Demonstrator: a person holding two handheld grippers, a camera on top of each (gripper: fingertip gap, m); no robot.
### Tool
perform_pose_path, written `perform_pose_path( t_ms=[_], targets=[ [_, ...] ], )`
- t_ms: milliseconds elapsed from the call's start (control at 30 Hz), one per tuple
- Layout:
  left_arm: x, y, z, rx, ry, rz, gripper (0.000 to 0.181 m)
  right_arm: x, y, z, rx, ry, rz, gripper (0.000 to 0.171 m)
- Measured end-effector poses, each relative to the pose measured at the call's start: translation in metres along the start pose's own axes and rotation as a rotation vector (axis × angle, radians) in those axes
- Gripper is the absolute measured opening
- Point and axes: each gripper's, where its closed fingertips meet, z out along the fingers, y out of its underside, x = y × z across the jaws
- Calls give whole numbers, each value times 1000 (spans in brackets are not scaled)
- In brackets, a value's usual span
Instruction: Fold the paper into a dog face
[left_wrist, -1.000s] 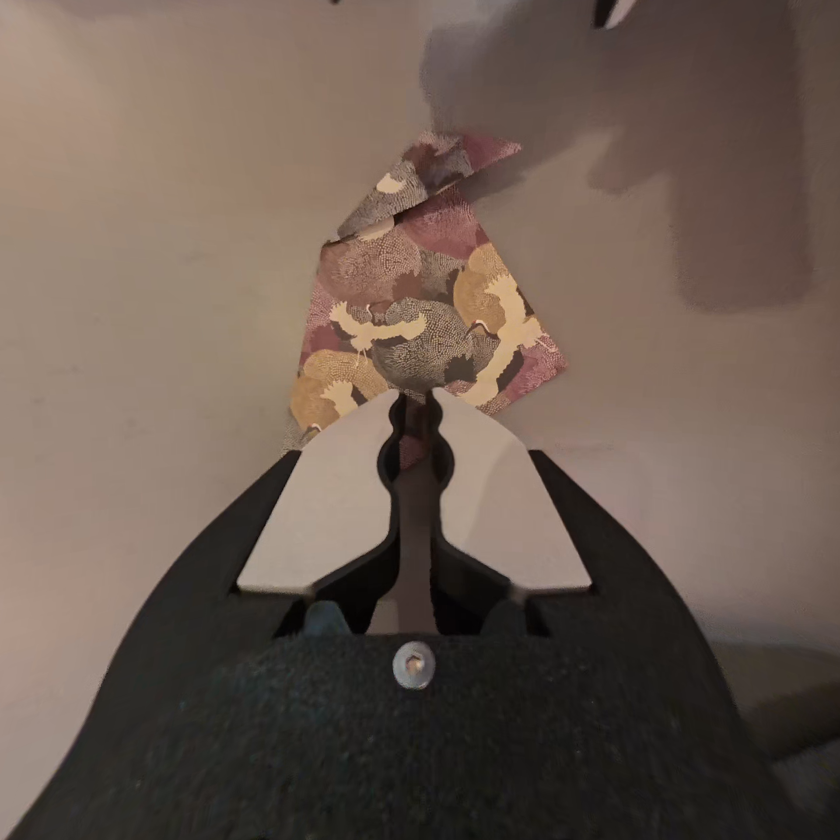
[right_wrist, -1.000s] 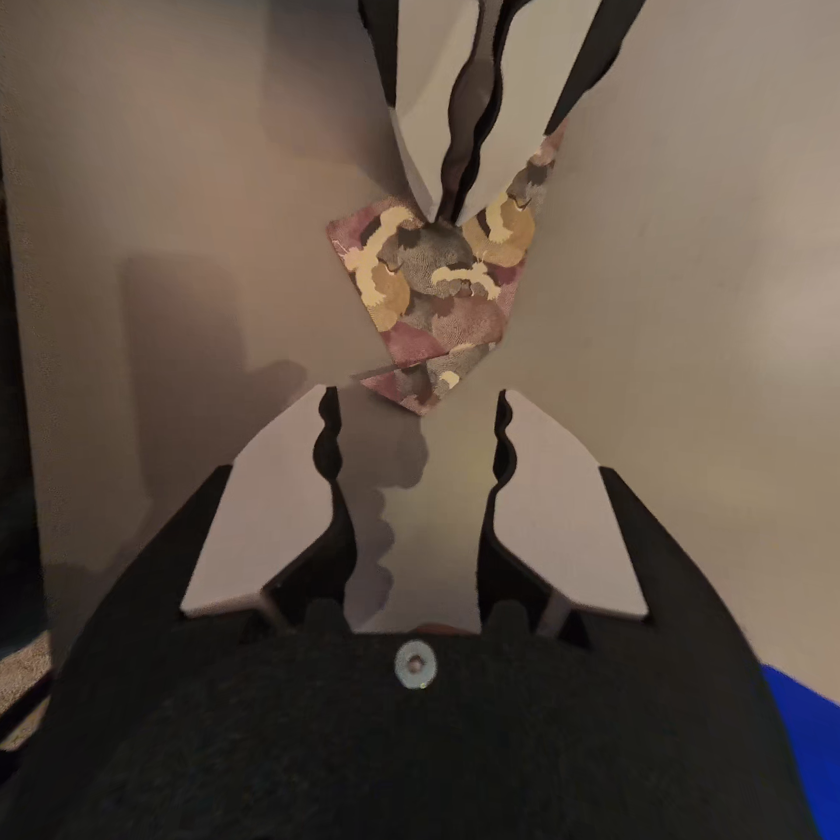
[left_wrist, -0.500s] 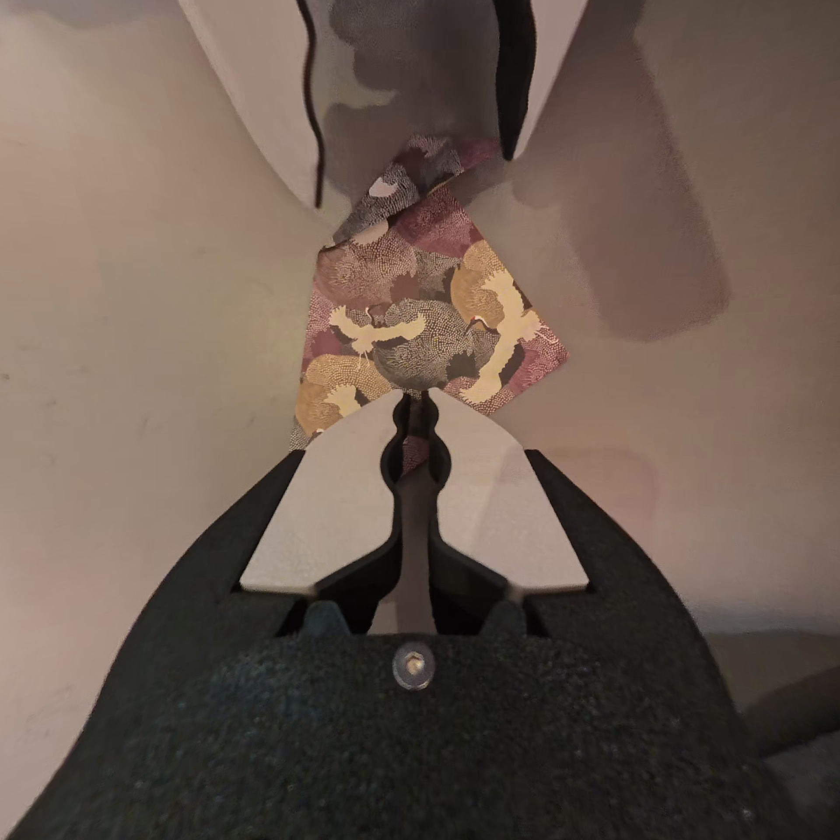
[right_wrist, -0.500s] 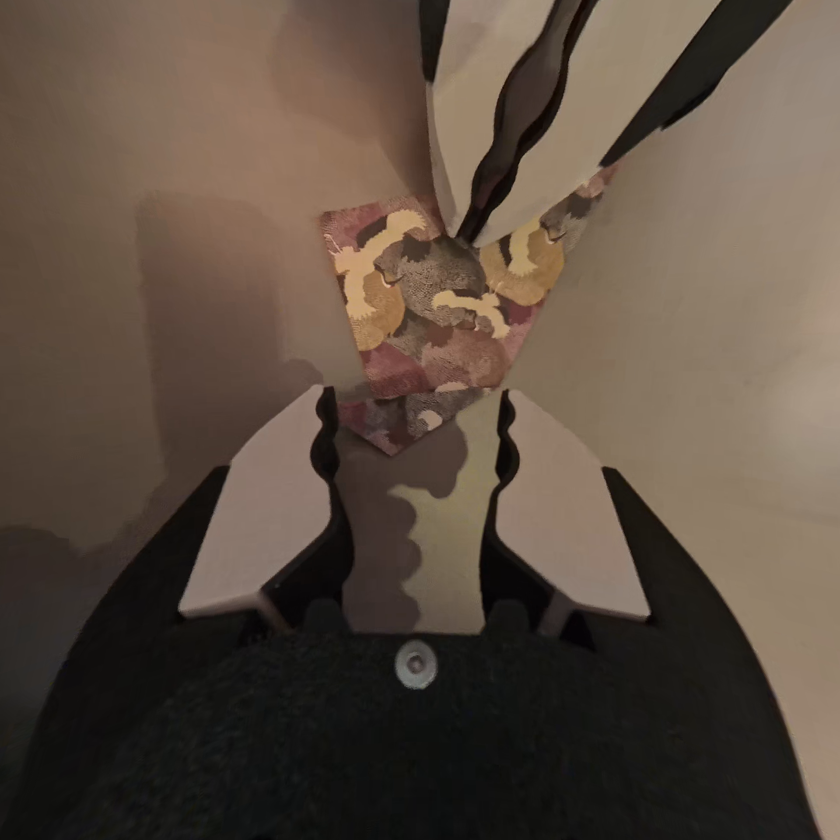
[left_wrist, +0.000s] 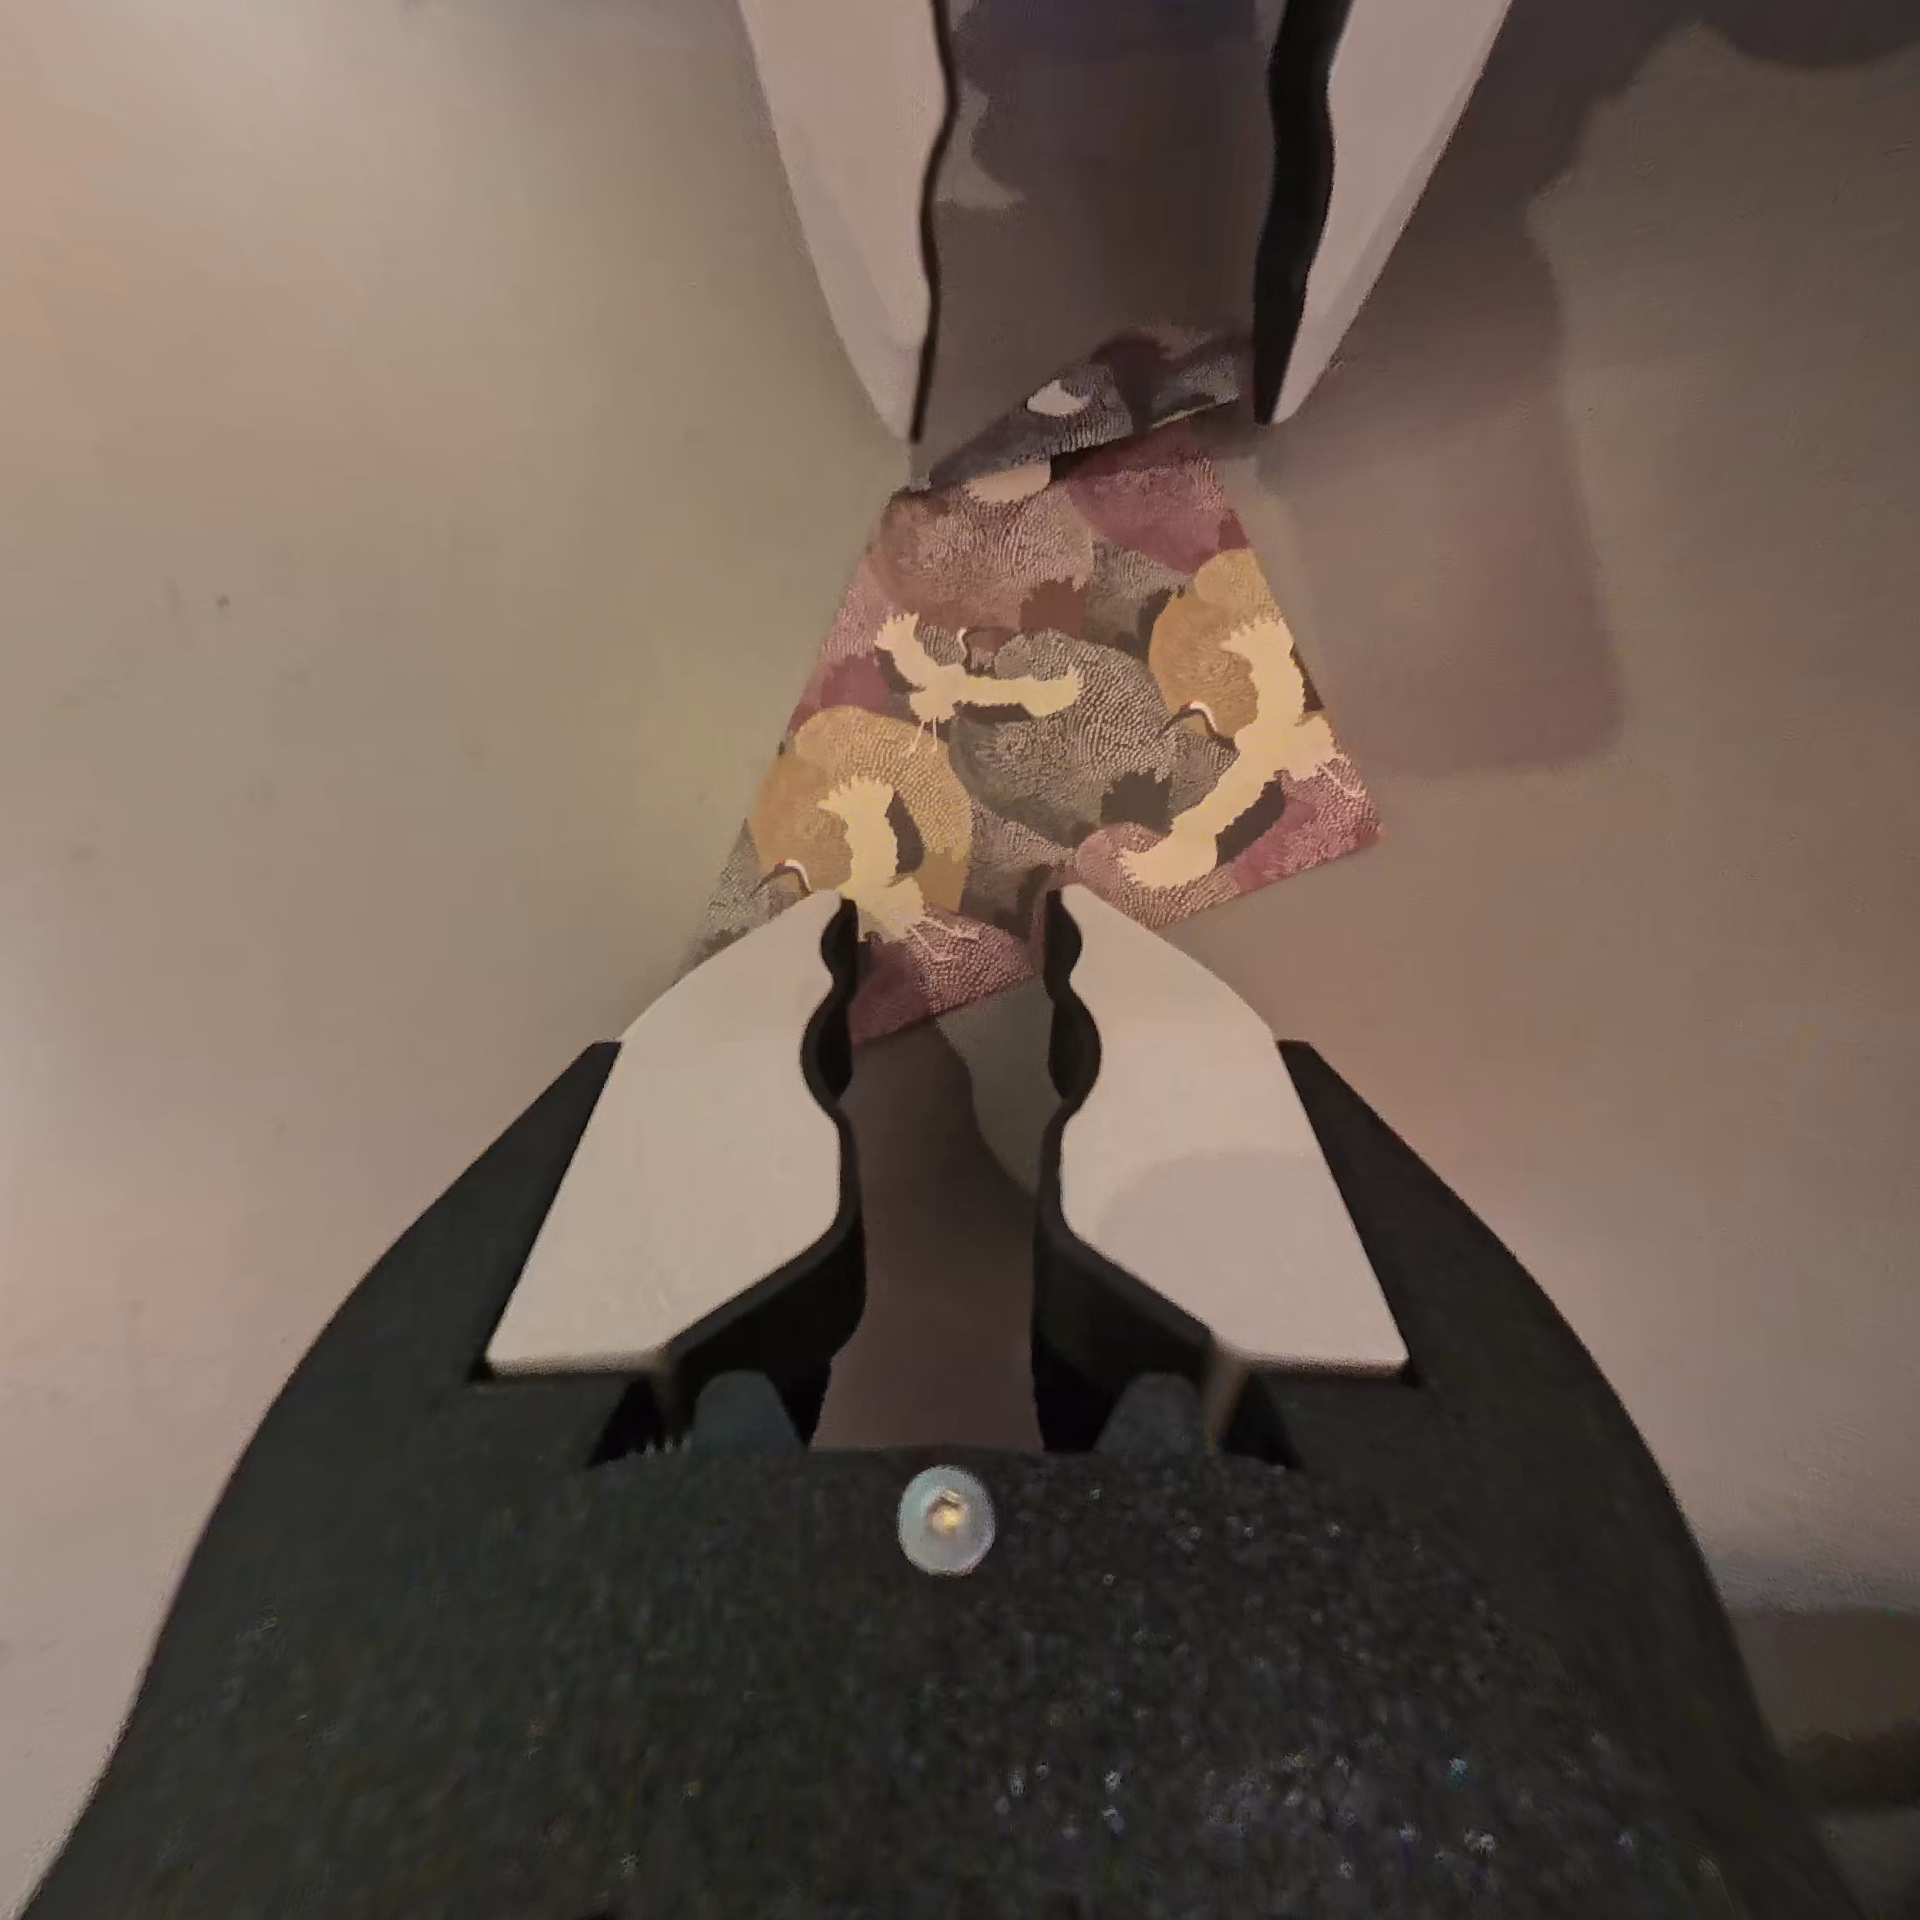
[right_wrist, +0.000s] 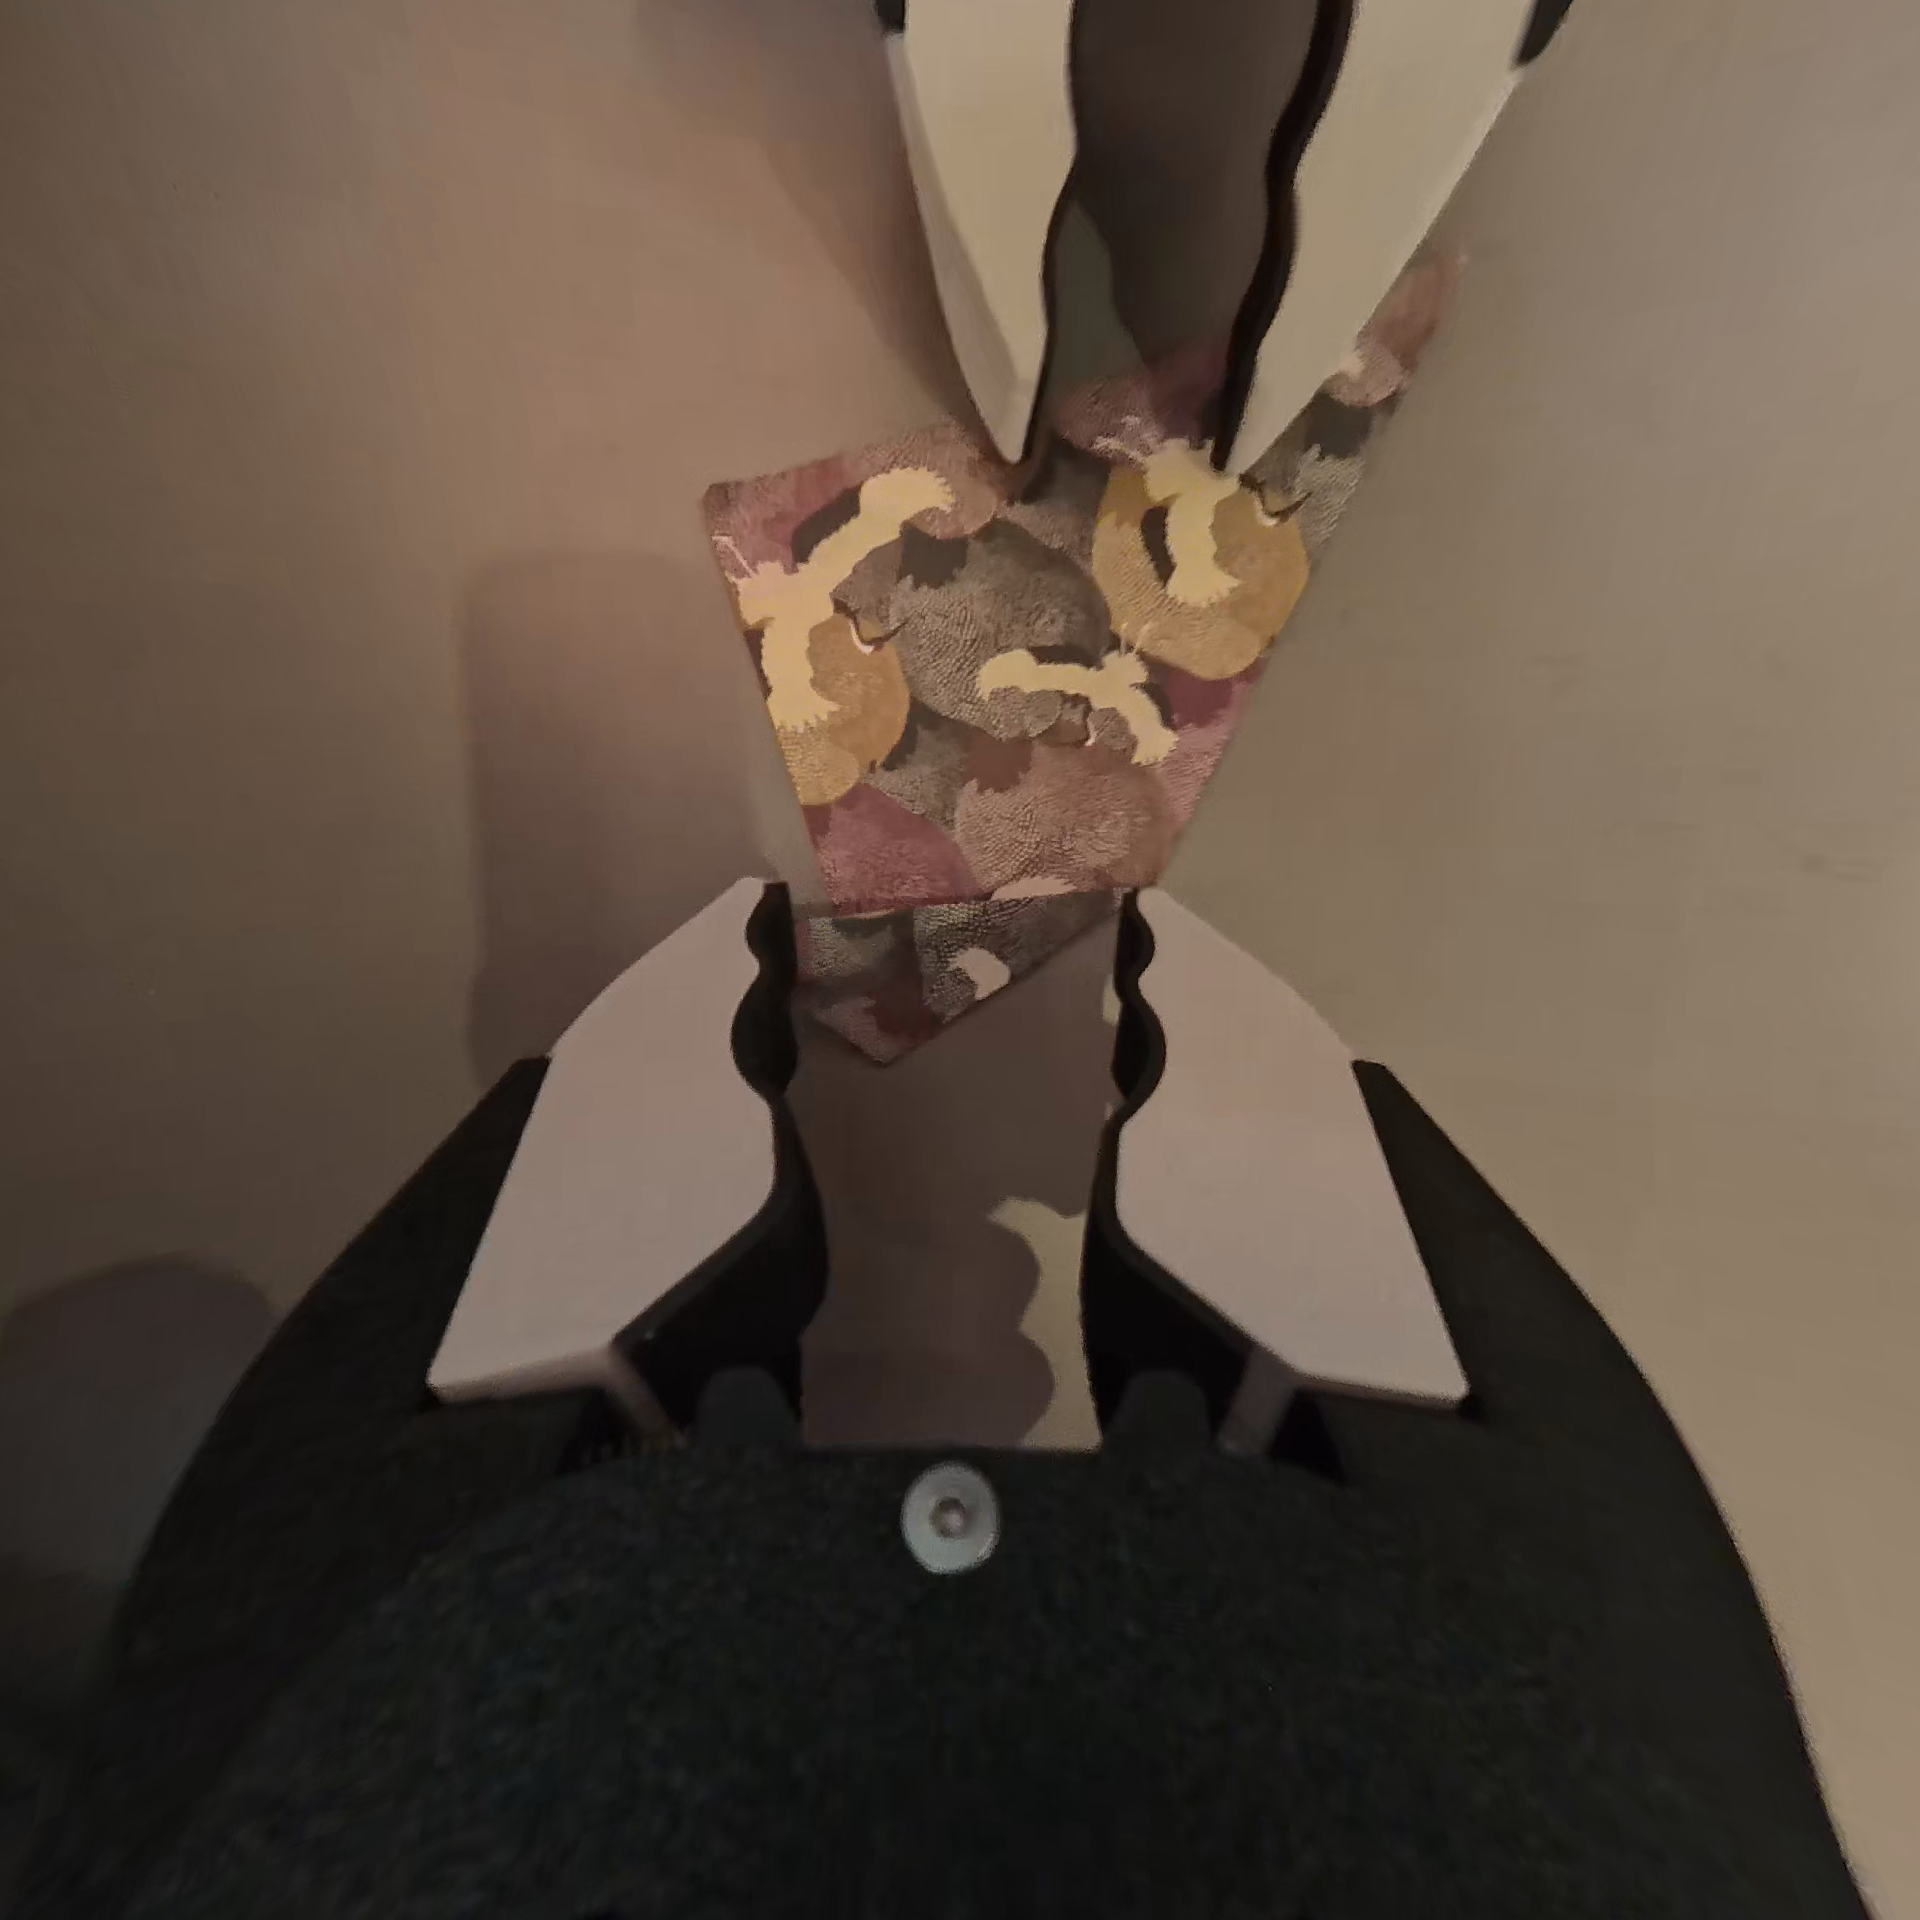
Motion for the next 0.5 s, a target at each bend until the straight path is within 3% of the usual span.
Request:
perform_pose_path(
  t_ms=[300, 500],
  targets=[
    [-15, -2, 3, -3, 56, -2, 33, -9, -1, 9, 55, -41, 47, 59],
    [-12, 0, 2, -45, 87, 43, 33, 2, -14, -10, 132, -20, 102, 58]
  ],
)
